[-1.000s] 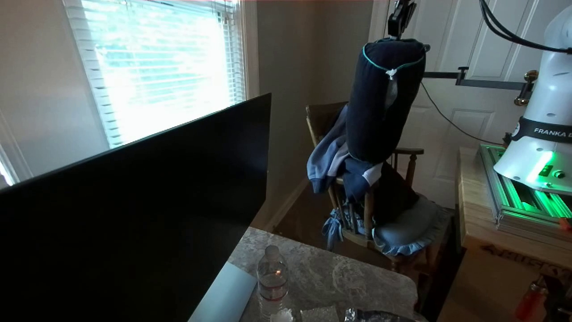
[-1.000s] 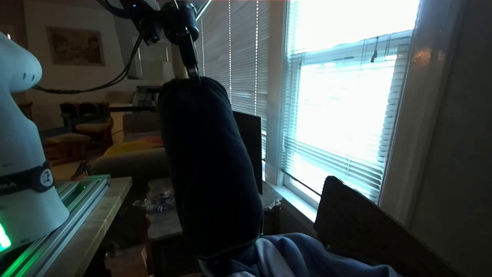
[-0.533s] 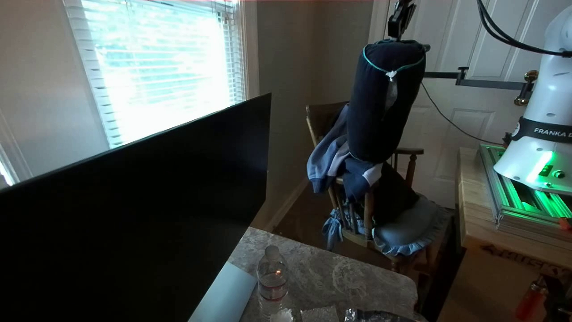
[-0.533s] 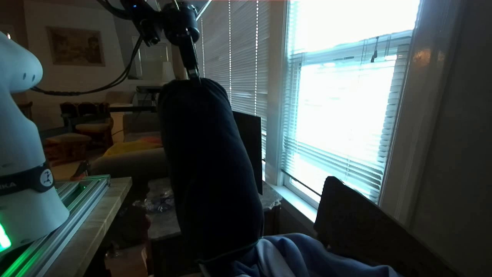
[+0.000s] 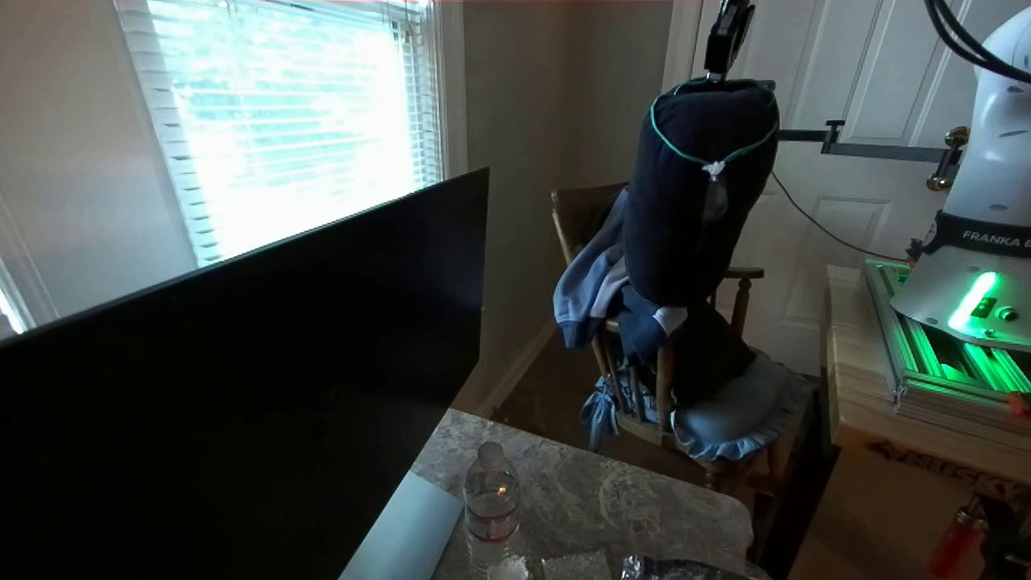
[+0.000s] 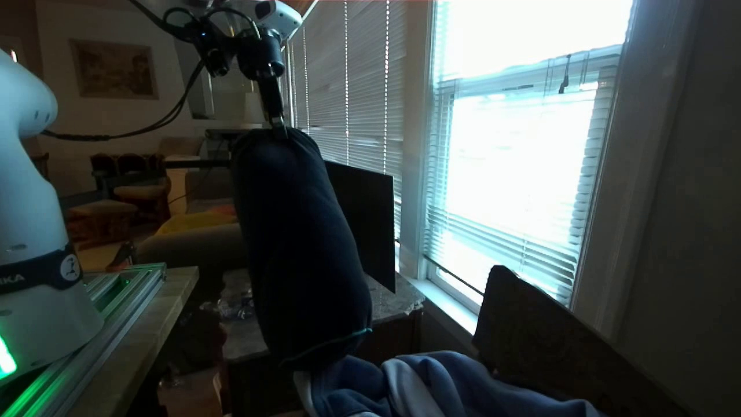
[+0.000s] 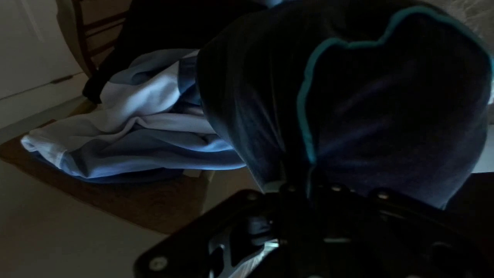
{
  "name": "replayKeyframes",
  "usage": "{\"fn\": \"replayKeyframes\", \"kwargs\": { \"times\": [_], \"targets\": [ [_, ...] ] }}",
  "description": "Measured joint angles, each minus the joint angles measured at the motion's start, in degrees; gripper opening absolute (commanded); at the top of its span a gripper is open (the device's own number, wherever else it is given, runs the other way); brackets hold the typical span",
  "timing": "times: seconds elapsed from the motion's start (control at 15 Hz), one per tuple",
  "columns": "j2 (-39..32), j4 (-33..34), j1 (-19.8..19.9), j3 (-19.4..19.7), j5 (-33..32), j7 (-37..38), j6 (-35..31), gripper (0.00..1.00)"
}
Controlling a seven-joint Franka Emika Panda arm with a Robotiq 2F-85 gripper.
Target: Remove the pillow from the chair and place it on the TV stand
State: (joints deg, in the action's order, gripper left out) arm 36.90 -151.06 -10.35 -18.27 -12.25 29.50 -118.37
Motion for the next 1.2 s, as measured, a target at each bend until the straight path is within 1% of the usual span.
{"fn": "replayKeyframes", "kwargs": {
  "times": [0.2,0.47,0.73,0.93,1.2],
  "targets": [
    [-0.3,1.6,-2.7,-3.2,3.7,0.0,-0.4,0.02],
    [-2.6,4.7,-5.5,-7.5,6.4,0.1,-1.7,0.02],
    [-6.1,6.4,-7.0,-11.6,6.5,0.2,-8.6,0.02],
    [-9.1,6.6,-7.2,-14.8,6.4,0.3,-13.8,0.02],
    [-13.0,6.5,-7.3,-19.6,6.4,0.8,-18.8,0.02]
  ]
}}
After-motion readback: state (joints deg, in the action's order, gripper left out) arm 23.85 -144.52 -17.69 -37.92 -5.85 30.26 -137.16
